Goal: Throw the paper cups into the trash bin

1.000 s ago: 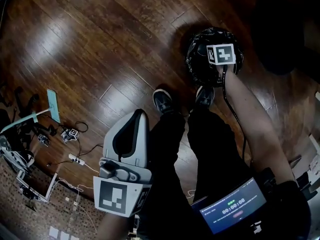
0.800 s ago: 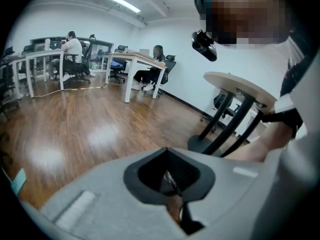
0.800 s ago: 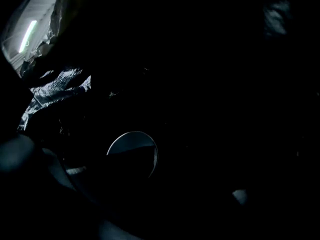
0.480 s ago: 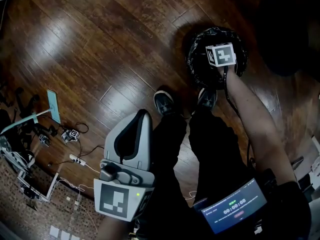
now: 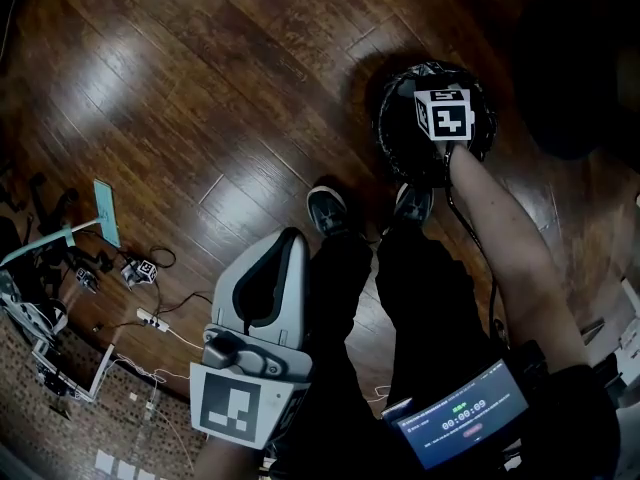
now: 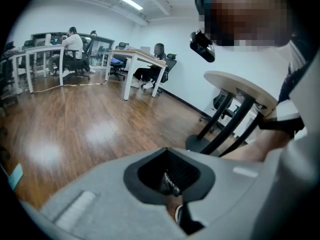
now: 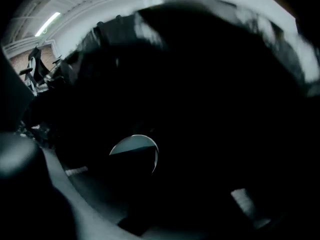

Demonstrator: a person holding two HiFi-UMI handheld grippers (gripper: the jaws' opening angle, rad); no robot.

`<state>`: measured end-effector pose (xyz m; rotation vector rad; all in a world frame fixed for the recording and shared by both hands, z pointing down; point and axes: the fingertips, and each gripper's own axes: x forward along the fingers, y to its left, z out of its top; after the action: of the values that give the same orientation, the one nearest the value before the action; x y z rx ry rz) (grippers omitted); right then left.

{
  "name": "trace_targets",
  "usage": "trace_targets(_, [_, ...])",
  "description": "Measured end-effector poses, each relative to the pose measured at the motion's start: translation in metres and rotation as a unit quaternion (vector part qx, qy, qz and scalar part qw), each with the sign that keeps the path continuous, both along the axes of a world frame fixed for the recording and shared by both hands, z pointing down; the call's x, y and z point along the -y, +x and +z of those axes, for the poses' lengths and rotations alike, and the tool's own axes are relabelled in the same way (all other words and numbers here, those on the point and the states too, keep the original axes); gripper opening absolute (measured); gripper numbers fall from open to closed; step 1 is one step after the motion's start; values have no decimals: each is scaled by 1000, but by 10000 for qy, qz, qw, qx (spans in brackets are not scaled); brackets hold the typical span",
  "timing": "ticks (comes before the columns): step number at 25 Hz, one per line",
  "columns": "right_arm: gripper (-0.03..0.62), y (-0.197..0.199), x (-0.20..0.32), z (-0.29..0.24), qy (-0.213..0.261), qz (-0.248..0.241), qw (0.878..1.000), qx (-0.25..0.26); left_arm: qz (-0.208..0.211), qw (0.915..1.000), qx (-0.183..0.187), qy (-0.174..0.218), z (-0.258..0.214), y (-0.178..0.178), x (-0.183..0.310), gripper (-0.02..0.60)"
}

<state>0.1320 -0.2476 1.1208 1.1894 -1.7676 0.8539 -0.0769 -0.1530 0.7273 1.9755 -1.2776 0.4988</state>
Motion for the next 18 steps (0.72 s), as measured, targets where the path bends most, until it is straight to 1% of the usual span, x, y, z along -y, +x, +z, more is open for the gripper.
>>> trace_targets(3, [40, 3, -7, 16, -400, 394, 9981, 272, -19, 10000, 2, 59, 0, -1, 7, 3])
trace_targets(4, [50, 1, -11, 17, -531, 461, 9967, 394, -16, 10000, 0, 83, -2, -2, 9, 3])
trace_targets(6, [197, -7, -17, 11, -707, 437, 9948, 596, -7, 9999, -36, 94, -7, -2, 11, 5])
trace_targets(7, [209, -10, -17, 7, -730, 386, 9945, 650, -1, 9999, -64, 82, -9, -2, 11, 3])
trace_targets(11, [206, -11, -16, 3, -638, 458, 9949, 628, -5, 9999, -138, 60, -9, 2, 8, 3])
trace_targets(14, [175, -12, -18, -3, -530, 555, 9952, 605, 7, 9999, -119, 47, -6, 3, 1, 3])
trace_targets(16, [127, -14, -18, -23, -484, 696, 9943, 653, 3, 9999, -106, 24, -12, 1, -1, 4])
trace_targets(18, [120, -18, -27, -56, -536, 791, 9923, 791, -51, 9998, -180, 35, -35, 1, 4, 3])
